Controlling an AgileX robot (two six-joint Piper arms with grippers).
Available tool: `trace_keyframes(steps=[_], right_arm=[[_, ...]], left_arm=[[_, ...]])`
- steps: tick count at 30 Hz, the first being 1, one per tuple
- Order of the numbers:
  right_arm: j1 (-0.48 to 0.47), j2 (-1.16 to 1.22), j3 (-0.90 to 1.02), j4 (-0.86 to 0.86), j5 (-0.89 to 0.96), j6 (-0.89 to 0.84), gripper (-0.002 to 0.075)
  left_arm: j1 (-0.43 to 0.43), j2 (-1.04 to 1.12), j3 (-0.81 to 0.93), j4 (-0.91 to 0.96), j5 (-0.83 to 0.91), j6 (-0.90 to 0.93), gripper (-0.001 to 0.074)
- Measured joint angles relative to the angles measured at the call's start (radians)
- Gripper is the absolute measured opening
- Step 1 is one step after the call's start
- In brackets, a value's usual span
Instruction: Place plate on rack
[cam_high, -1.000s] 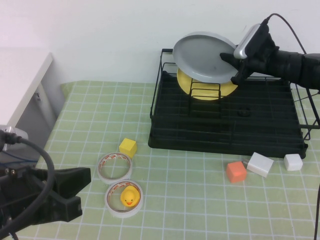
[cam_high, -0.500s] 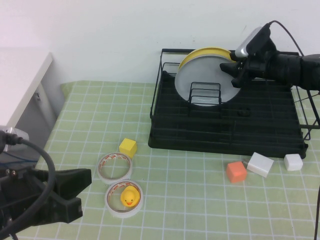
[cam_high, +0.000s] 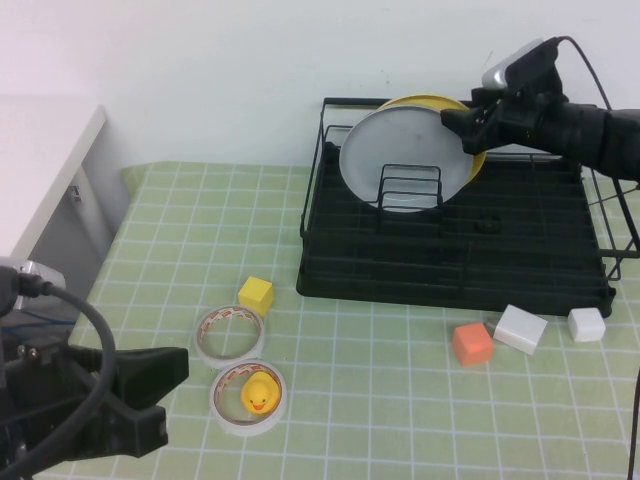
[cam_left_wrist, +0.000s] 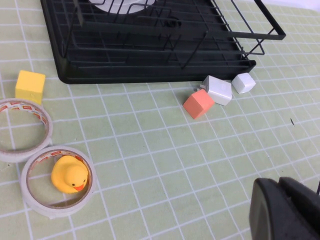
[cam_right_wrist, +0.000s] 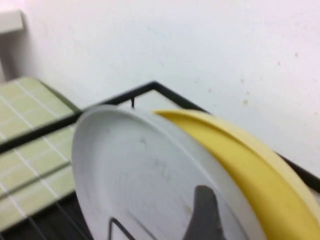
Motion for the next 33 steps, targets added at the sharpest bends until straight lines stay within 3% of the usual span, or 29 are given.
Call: trace_keyframes(steps=[6, 9, 12, 17, 19, 24, 33], right_arm=[[0.0, -0.006, 0.0, 0.015, 0.08, 0.071, 0.0471], [0.0, -0.032, 0.0, 0.002, 0.127, 0.131, 0.0417], [-0.004, -0.081, 0.0, -0.033, 0.181, 0.199, 0.0312], [-0.046, -0.182, 0.0, -0.152, 0.35, 0.374, 0.0066], [-0.075, -0.221, 0.0, -0.192, 0.438, 0.458, 0.0033], [-0.157, -0.317, 0.0, -0.228, 0.64, 0.575, 0.0011], [-0.169, -0.541, 0.0, -0.36, 0.703, 0.601, 0.0011]], left_arm=[[0.0, 0.0, 0.0, 0.016, -0.003, 0.026, -0.0001], [0.0, 0.0, 0.0, 0.024, -0.022, 0.028, -0.0001], [0.0, 0.0, 0.0, 0.03, -0.023, 0.021, -0.0001], [0.0, -0.021, 0.012, 0.124, -0.011, -0.1, -0.0001], [0.0, -0.05, 0.035, 0.165, -0.011, -0.164, -0.0001], [0.0, -0.202, 0.098, 0.212, -0.013, -0.241, -0.0001], [0.0, -0.497, 0.194, 0.502, -0.043, -0.571, -0.0001]])
